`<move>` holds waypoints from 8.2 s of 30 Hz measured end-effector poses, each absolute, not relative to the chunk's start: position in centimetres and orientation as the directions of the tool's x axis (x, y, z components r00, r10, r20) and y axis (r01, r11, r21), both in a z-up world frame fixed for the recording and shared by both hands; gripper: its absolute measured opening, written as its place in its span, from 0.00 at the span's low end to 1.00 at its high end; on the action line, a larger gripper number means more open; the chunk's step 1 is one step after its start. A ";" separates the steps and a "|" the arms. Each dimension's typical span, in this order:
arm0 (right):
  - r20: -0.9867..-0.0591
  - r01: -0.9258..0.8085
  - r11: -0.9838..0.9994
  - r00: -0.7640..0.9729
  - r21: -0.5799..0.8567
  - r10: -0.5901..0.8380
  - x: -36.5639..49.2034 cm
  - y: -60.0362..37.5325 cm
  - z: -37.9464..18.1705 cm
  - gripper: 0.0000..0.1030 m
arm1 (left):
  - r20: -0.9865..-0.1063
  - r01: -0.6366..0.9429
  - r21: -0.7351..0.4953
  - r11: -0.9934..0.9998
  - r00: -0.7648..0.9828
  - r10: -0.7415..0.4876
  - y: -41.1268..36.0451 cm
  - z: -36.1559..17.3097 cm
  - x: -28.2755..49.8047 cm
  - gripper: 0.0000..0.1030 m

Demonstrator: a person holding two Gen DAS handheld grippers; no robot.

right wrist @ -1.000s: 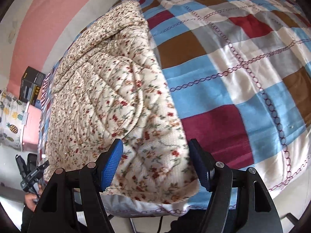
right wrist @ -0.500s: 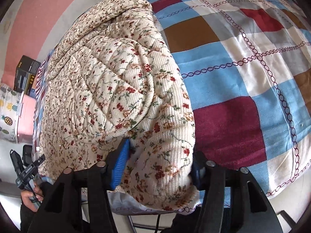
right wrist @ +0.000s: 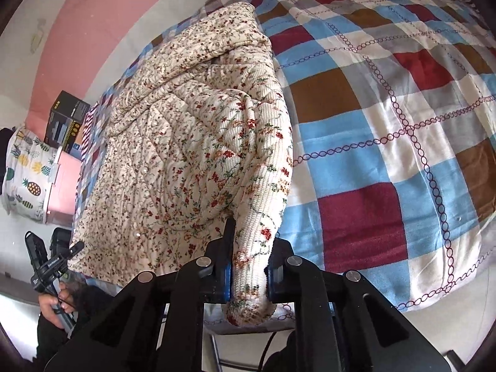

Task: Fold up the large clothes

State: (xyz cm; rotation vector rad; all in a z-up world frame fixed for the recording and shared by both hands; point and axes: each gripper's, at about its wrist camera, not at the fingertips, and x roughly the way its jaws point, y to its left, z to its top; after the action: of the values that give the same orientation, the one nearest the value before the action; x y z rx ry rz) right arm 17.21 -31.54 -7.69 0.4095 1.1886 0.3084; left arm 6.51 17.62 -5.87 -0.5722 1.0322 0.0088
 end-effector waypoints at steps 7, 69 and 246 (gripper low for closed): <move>-0.757 -0.046 0.840 0.406 0.541 0.511 17.5 -32.1 -4.6 0.14 | -0.752 -0.241 -0.522 0.818 0.583 -0.308 18.3 -2.7 7.1 0.15; -0.655 0.082 0.733 0.524 0.675 0.544 57.0 -28.8 -6.5 0.52 | -0.720 -0.355 -0.619 0.701 0.613 -0.325 28.1 -5.3 46.4 0.31; -0.775 -0.069 0.997 0.628 0.037 0.072 33.4 -22.7 -11.8 0.74 | -0.757 -0.174 -0.221 0.960 0.651 -0.057 13.8 -9.9 26.5 0.35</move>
State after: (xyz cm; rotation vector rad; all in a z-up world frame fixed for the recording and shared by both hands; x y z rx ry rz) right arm 33.42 -22.75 -11.76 0.0036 0.8885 0.0810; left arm 26.54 13.80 -9.94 -0.2864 0.8623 0.0673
